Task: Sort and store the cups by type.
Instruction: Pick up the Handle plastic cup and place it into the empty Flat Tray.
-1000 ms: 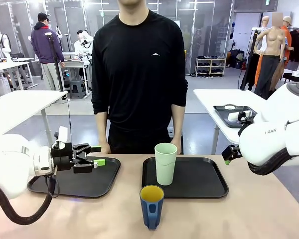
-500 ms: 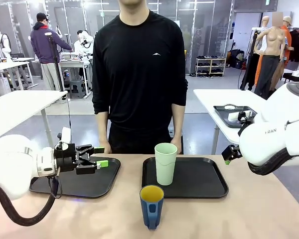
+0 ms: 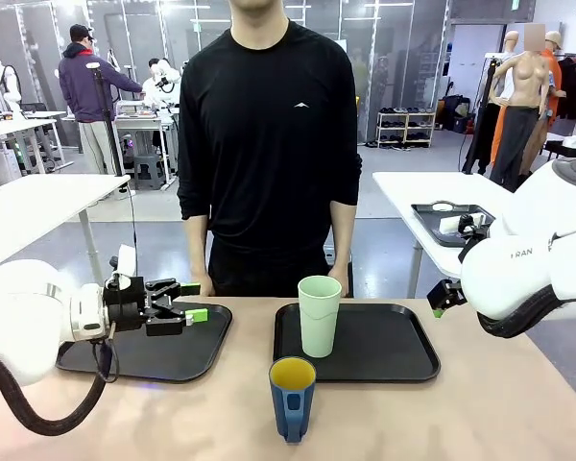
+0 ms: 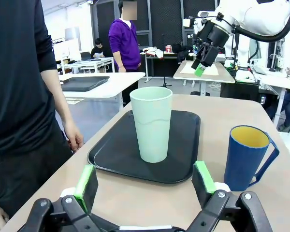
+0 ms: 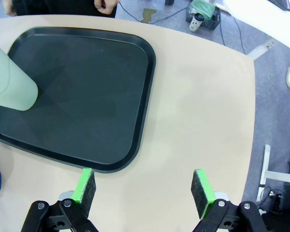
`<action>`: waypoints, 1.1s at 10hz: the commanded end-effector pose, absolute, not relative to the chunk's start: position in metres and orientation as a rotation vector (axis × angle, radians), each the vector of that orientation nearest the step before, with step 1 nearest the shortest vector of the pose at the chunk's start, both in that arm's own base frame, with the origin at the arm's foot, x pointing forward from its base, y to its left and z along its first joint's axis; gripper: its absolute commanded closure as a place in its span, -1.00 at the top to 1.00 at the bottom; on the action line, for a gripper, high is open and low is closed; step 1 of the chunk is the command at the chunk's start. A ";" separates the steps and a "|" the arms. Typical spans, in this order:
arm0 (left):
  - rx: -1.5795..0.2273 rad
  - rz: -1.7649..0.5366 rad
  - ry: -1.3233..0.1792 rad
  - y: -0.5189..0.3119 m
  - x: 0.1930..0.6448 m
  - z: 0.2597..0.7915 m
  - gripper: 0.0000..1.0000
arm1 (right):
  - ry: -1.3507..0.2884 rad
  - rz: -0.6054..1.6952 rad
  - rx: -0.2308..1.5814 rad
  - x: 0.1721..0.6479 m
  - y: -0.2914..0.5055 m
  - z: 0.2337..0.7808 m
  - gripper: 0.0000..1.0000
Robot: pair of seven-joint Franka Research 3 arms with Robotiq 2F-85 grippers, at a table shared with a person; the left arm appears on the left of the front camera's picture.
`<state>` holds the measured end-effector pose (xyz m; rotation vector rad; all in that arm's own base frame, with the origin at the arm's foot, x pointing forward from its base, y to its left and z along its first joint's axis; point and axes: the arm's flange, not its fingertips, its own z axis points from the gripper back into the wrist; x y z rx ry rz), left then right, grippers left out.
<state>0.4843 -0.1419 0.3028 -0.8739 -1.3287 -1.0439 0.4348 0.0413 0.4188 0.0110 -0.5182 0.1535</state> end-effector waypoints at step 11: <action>-0.152 -1.268 -1.098 0.027 0.388 0.397 1.00 | -0.520 0.153 0.013 0.435 0.041 0.418 1.00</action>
